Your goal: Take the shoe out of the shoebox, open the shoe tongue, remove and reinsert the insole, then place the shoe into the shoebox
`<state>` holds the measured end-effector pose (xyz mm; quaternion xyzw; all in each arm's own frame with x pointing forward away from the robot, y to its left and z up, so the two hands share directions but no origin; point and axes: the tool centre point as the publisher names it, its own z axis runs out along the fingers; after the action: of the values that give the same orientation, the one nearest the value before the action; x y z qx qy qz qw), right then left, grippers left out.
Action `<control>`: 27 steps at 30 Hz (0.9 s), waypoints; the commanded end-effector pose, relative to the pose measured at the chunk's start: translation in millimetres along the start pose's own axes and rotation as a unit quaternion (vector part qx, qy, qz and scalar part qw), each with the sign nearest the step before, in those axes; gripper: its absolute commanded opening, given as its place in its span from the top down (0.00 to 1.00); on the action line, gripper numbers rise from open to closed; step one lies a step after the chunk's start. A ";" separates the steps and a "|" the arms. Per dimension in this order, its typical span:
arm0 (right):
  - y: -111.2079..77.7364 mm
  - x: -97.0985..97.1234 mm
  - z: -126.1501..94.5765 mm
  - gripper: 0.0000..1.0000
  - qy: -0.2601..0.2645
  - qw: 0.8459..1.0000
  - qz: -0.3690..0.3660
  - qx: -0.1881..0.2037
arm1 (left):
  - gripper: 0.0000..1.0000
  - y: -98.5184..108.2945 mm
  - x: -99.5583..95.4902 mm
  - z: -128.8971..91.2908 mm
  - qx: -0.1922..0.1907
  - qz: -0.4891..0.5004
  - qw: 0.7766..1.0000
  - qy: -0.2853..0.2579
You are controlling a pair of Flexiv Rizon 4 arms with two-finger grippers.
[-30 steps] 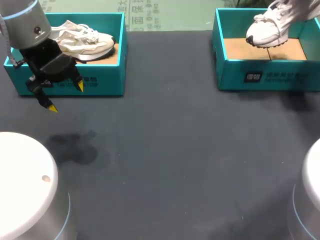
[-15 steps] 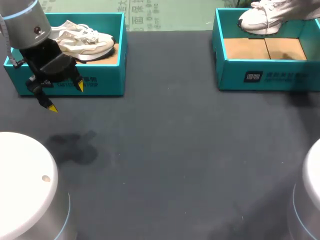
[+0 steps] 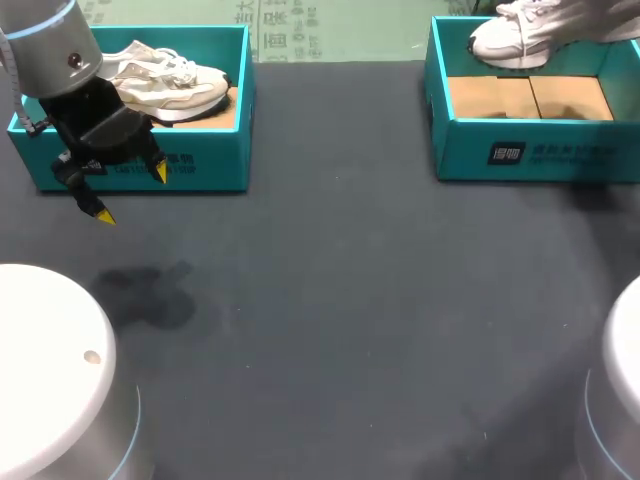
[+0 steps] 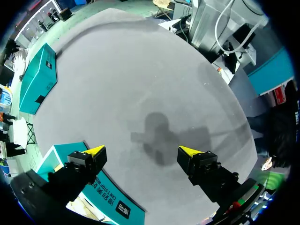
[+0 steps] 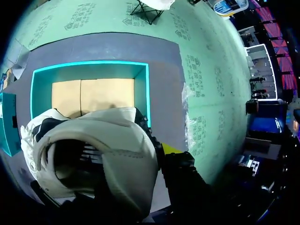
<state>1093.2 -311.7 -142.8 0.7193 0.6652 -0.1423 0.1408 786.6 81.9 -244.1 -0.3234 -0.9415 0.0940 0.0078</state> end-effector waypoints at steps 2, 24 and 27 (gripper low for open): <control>-15.7 6.7 28.3 1.00 0.027 0.999 0.033 -0.017 | 0.00 -0.3 1.2 0.1 -0.002 0.000 1.000 -0.001; -37.4 21.6 71.4 1.00 0.059 0.996 0.051 -0.034 | 0.00 -0.3 1.2 0.1 -0.002 0.000 1.000 -0.001; -37.4 21.6 71.4 1.00 0.059 0.996 0.051 -0.034 | 0.00 -0.3 1.2 0.1 -0.002 0.000 1.000 -0.001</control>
<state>1058.2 -317.2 -218.7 0.7541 0.6396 -0.0718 0.1306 786.5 81.9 -244.1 -0.3234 -0.9416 0.0940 0.0078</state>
